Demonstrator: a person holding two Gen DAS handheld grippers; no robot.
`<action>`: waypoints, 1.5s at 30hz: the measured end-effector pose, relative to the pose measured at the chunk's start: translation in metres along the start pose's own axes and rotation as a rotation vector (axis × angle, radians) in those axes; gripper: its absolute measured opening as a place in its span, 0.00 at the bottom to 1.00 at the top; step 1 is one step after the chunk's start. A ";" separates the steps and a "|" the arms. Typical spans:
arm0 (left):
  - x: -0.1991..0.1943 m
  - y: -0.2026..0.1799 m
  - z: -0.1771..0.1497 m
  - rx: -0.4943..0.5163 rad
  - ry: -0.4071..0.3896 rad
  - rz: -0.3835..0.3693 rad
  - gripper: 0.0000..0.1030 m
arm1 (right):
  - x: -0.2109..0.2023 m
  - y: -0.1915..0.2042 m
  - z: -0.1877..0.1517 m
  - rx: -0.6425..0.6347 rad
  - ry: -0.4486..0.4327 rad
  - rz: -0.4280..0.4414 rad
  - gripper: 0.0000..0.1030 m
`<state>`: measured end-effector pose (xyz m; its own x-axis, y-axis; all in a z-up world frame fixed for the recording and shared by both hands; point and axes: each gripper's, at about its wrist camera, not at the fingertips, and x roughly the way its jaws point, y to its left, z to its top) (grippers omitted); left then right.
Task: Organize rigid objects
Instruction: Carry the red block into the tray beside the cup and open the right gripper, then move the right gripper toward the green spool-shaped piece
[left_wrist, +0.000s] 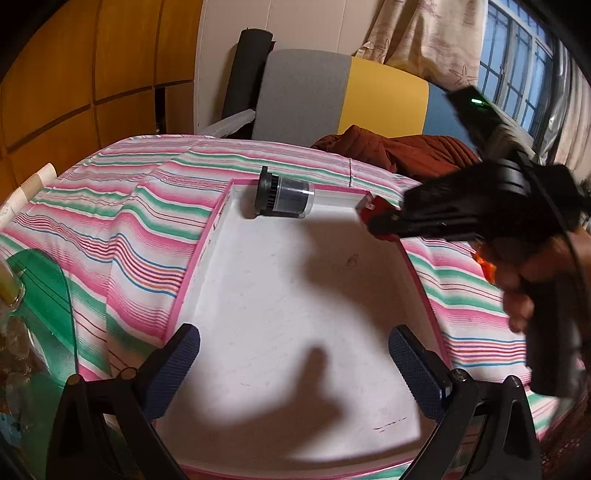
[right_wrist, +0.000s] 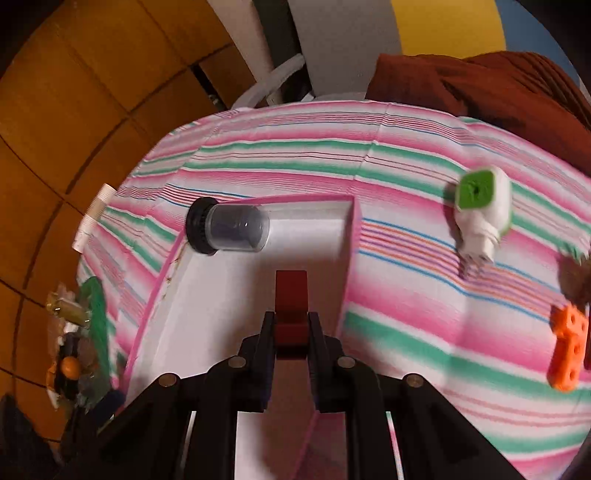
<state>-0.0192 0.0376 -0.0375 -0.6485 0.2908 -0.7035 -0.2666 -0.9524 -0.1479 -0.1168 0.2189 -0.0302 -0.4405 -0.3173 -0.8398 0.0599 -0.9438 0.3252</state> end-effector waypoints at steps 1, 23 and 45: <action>0.000 0.001 -0.001 -0.003 0.001 0.000 1.00 | 0.004 0.001 0.003 -0.005 0.004 -0.011 0.14; -0.001 0.011 -0.007 -0.086 0.035 -0.043 1.00 | -0.011 -0.009 0.031 0.058 -0.171 -0.149 0.32; -0.010 -0.023 -0.024 -0.005 0.021 -0.076 1.00 | -0.063 -0.065 -0.070 0.029 -0.141 -0.284 0.33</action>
<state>0.0103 0.0548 -0.0438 -0.6112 0.3604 -0.7047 -0.3112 -0.9280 -0.2047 -0.0304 0.2936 -0.0289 -0.5561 -0.0240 -0.8308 -0.1079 -0.9890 0.1008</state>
